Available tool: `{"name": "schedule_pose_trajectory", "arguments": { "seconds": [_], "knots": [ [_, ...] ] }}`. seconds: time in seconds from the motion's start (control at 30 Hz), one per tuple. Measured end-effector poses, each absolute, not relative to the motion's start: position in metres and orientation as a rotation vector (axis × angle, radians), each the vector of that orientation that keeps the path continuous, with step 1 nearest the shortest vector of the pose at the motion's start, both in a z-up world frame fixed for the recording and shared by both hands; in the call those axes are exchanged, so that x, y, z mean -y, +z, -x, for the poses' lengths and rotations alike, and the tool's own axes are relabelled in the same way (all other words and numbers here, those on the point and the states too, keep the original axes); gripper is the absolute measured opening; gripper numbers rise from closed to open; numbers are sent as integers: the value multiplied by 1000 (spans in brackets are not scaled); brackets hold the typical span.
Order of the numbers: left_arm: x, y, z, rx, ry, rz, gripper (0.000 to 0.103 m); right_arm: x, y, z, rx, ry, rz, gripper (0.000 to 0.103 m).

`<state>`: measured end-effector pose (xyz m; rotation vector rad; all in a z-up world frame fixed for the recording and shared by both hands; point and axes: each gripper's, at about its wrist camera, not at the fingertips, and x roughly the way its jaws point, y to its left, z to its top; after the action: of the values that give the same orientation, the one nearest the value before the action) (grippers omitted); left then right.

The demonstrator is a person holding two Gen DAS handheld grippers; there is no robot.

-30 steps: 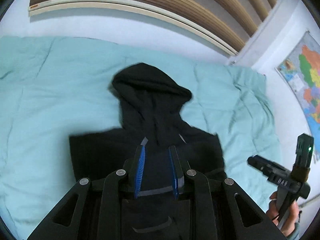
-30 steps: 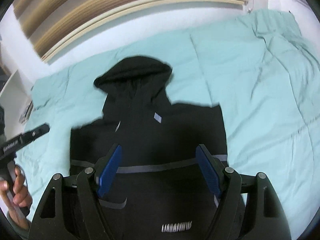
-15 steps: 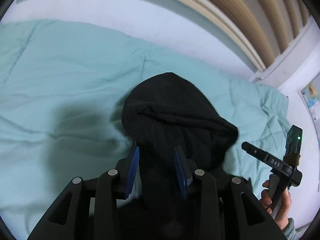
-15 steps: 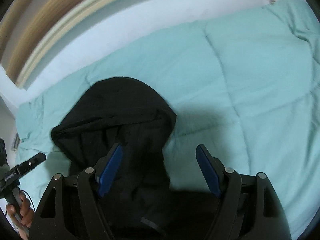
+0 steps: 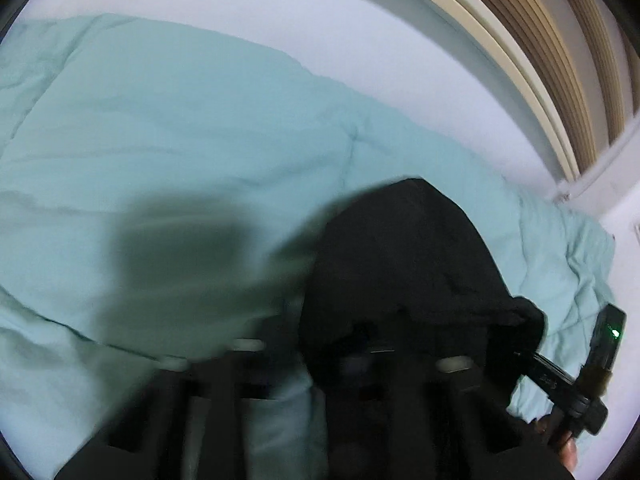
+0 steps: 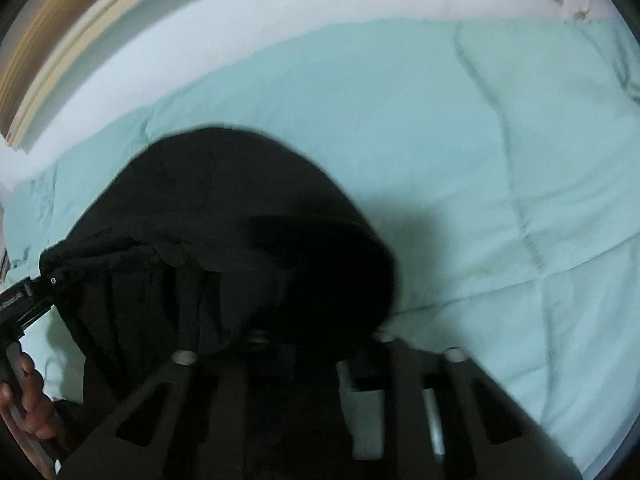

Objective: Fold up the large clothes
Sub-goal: 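Grasp the hood of the jacket with both tools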

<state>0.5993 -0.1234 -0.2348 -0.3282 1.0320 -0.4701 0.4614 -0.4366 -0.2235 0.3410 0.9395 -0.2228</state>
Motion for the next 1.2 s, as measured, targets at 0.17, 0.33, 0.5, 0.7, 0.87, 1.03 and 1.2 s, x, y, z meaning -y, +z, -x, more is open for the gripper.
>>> {"name": "schedule_pose_trajectory", "arguments": {
  "seconds": [0.17,0.33,0.5,0.7,0.87,1.03,1.2],
  "knots": [
    [79,-237,-578,-1032,-511,458,11,463,-208,-431,-857,-151,-422,8],
    [105,-303,-598,-1245,-474,361,13,476,-287,-456,-1077,-142,-497,8],
    [103,-271,-580,-1157,-504,277,23,488,-281,-454,-1081,-147,-511,27],
    [97,-215,-535,-1001,-495,102,50,486,-232,-415,-1013,-125,-395,52],
    [107,-173,-532,-884,-515,116,51,473,-200,-404,-941,-108,-395,52],
    [129,-171,-558,-885,-528,110,52,443,-186,-434,-915,-79,-356,52],
    [142,-221,-583,-1033,-505,112,52,439,-216,-463,-994,-95,-294,52]
  ]
}}
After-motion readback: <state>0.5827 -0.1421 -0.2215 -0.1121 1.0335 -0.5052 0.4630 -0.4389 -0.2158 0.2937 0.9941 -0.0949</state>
